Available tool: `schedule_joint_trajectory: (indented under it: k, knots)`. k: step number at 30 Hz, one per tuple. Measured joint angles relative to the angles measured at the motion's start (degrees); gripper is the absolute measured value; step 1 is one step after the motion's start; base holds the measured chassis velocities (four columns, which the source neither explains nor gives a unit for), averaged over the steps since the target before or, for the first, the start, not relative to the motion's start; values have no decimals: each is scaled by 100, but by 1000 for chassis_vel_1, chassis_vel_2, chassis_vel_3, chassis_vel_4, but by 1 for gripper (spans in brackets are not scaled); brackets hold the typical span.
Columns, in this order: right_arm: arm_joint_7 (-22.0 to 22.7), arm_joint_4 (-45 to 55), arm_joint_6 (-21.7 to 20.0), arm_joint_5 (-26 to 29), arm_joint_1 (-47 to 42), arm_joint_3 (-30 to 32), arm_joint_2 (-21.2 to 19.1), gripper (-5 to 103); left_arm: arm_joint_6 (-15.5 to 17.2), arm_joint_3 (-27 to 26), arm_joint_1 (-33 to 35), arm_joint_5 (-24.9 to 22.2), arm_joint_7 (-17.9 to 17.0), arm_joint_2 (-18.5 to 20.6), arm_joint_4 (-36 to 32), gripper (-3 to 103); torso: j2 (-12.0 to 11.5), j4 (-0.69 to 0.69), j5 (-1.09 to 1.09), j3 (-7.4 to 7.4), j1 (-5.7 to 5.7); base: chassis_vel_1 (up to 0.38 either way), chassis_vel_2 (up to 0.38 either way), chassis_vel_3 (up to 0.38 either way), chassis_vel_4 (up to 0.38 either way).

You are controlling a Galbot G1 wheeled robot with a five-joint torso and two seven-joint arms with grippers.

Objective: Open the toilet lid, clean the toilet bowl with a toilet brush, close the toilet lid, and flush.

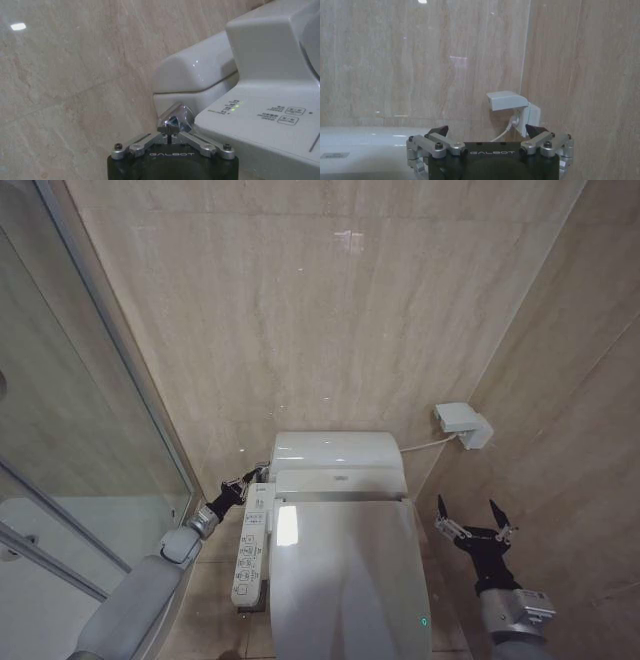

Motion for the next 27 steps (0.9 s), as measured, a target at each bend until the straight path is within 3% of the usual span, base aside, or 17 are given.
schedule_joint_trajectory:
  k: [17,19,20,21,22,23,24,25,26,27]
  knots:
    - [0,0,0,0,0,0,0,100,2,0,0,0,0,0,0,0,0,0,0,0,0,0,0,0,0]
    - [-1,1,0,0,1,-1,0,100,146,-56,36,-62,-85,20,-76,0,-1,-4,-3,0,0,0,0,0,0]
    - [4,2,2,0,-1,2,2,100,412,-382,209,-169,-240,136,-378,0,-3,-10,-13,3,3,0,0,0,0]
    - [1,1,1,0,1,1,0,100,519,-834,490,-236,-344,224,-897,0,-3,-5,-5,4,6,0,0,0,0]
    - [1,1,1,0,1,1,0,100,519,-834,490,-236,-344,224,-897,0,-3,-5,-5,4,6,0,0,0,0]
    - [0,1,0,0,1,-1,1,100,550,-1096,837,-260,-390,253,-1309,0,0,-7,18,-2,2,-40,61,7,-37]
    - [3,1,1,0,0,1,-1,100,602,-1224,1151,-263,-408,250,-1539,0,0,3,6,-1,-1,-26,61,7,-44]
    - [0,1,0,0,-1,0,-1,100,637,-1303,1391,-263,-410,238,-1713,0,-3,7,-22,5,4,0,0,0,0]
    - [0,1,0,0,-1,0,-1,100,637,-1303,1391,-263,-410,238,-1713,0,-3,7,-22,5,4,0,0,0,0]
    - [-1,2,1,0,0,0,0,100,649,-1381,1536,-263,-414,235,-1851,0,-3,-2,-18,3,4,0,0,0,0]
